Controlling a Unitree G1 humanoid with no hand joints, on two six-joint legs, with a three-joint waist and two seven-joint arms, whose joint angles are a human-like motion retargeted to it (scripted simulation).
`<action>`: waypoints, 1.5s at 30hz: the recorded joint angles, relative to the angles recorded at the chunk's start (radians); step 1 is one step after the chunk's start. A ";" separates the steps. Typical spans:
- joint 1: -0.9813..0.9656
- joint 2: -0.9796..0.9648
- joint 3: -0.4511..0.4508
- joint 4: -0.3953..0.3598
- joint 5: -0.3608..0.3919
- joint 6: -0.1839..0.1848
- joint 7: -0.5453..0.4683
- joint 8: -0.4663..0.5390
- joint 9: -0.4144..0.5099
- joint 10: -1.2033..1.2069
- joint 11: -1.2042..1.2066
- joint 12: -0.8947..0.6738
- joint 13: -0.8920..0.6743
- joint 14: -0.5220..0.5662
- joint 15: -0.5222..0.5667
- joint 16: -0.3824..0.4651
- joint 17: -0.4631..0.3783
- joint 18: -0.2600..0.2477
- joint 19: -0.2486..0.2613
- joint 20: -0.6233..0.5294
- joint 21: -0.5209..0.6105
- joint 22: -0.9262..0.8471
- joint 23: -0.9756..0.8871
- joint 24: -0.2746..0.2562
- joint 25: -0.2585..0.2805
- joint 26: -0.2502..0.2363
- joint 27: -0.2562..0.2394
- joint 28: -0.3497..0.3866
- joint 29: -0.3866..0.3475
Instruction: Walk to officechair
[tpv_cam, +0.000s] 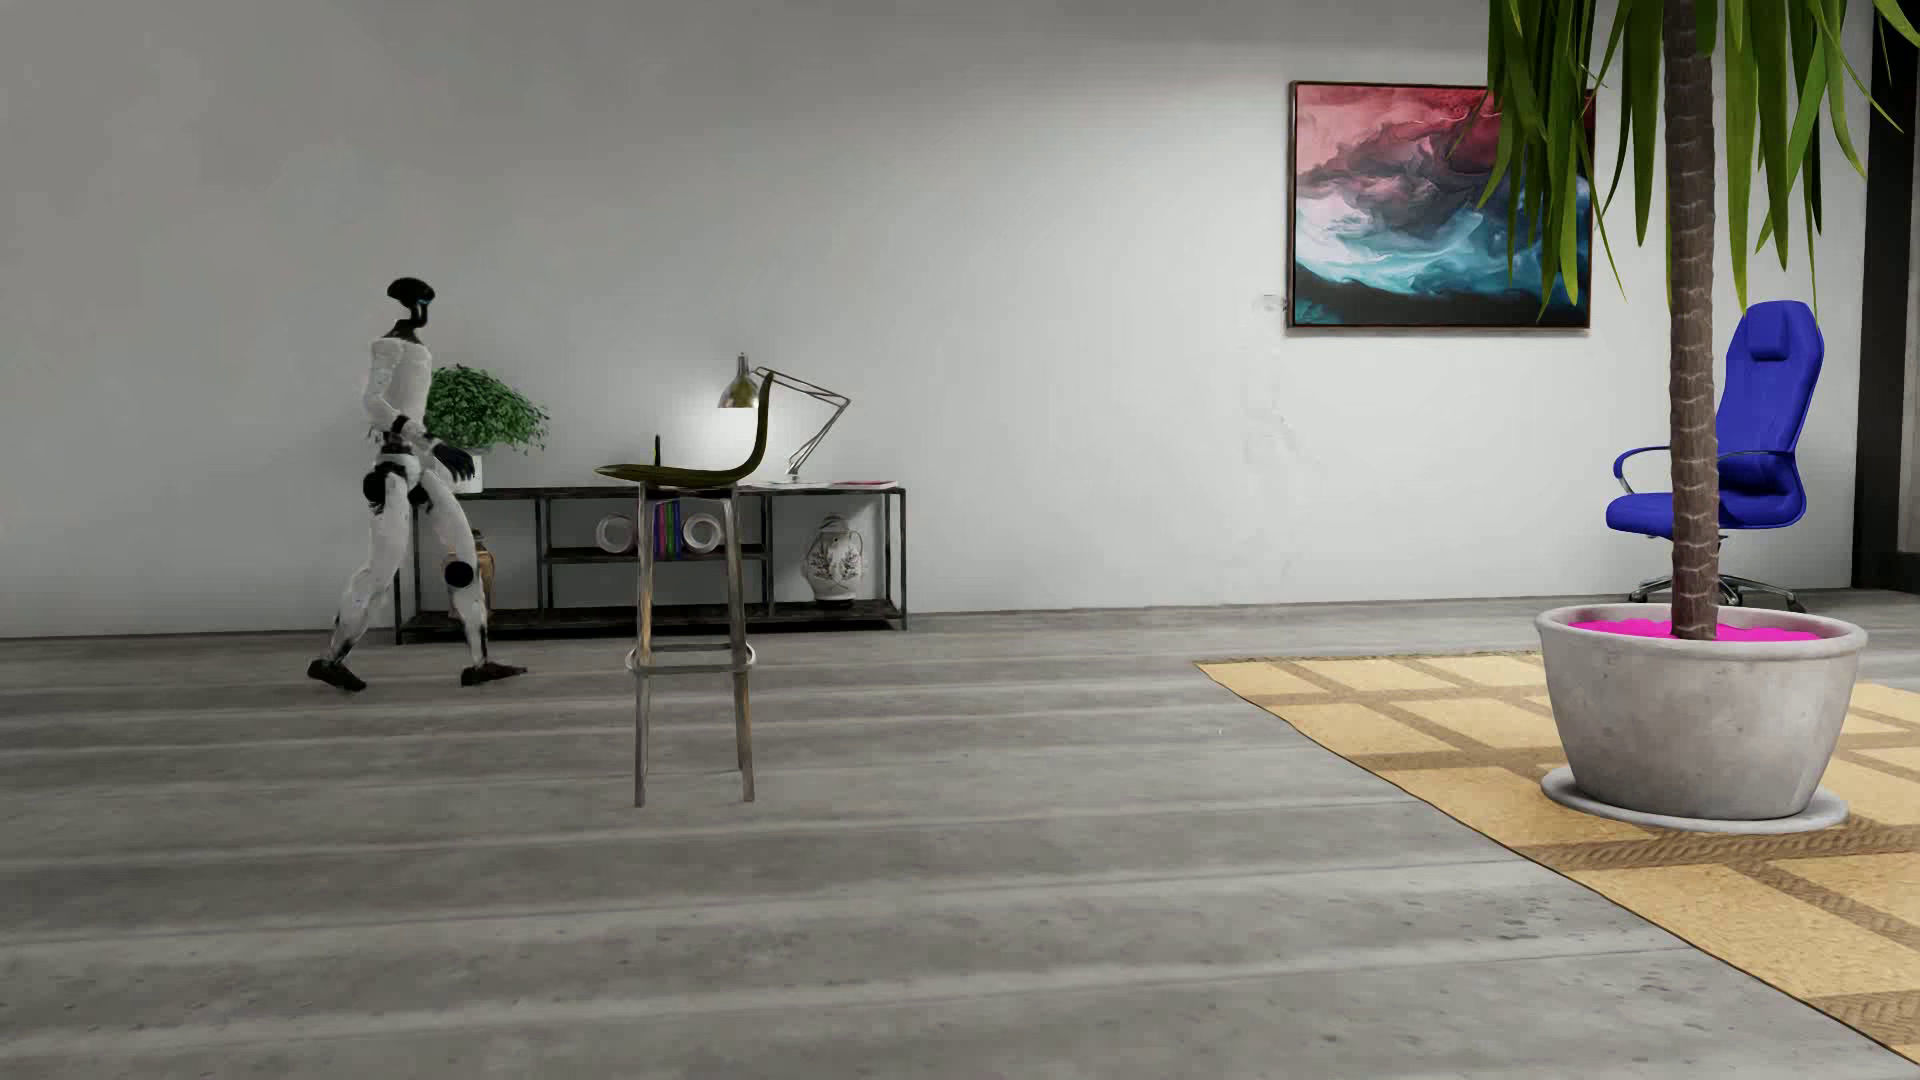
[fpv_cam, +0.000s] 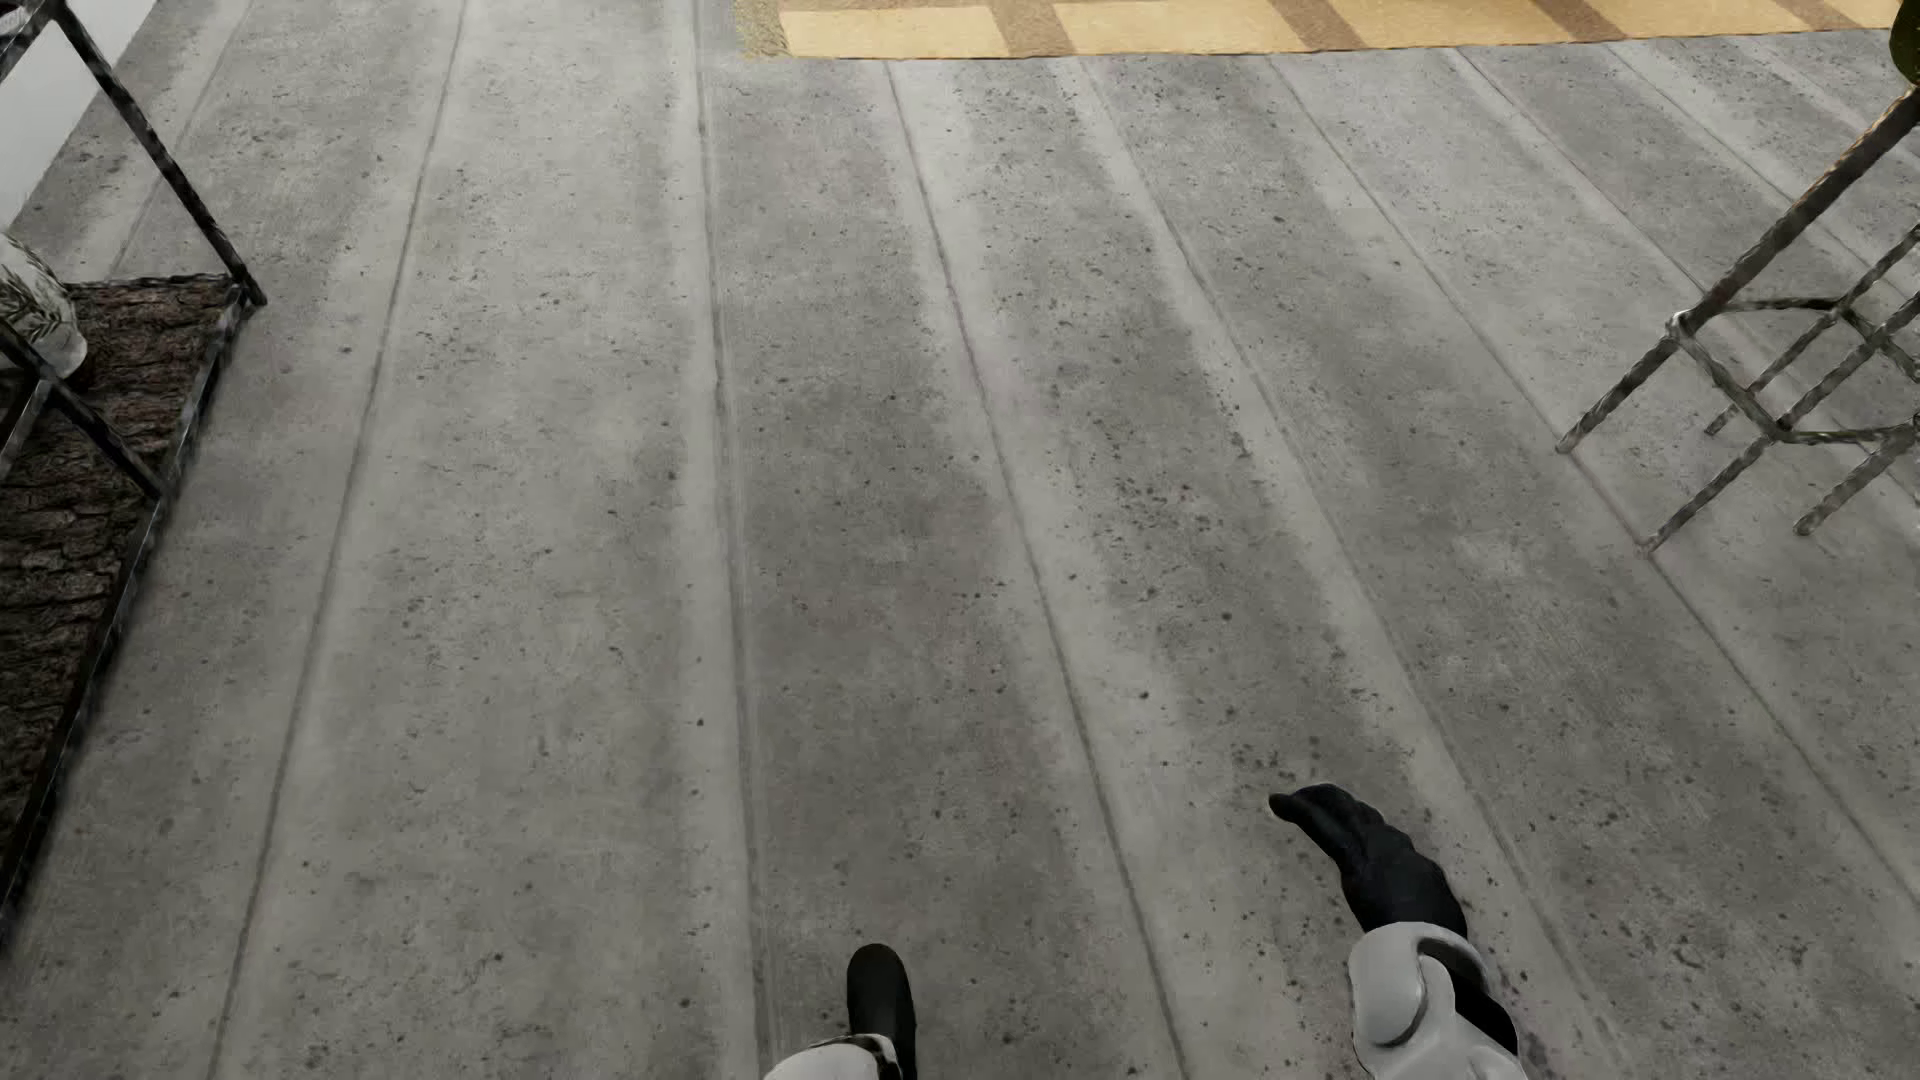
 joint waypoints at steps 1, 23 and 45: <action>0.032 0.020 0.007 -0.030 -0.036 -0.008 0.023 0.013 -0.002 0.020 0.040 -0.008 0.016 0.041 0.038 -0.016 -0.008 0.145 0.006 -0.016 -0.013 0.016 -0.004 0.033 0.007 0.013 0.022 -0.038 -0.014; 0.489 -0.460 -0.143 -0.104 -0.088 -0.017 -0.199 -0.195 0.020 0.661 -0.062 -0.431 0.327 -0.065 0.253 0.103 0.189 -0.141 -0.126 -0.128 -0.012 -0.301 0.330 -0.059 -0.088 -0.053 0.162 0.153 0.119; 0.294 -0.424 -0.037 -0.234 -0.430 -0.108 0.116 0.149 0.014 0.063 0.880 -0.314 0.140 -0.226 0.332 -0.032 -0.005 0.187 -0.033 0.049 0.159 -0.195 0.295 0.087 -0.138 -0.107 0.143 0.094 0.261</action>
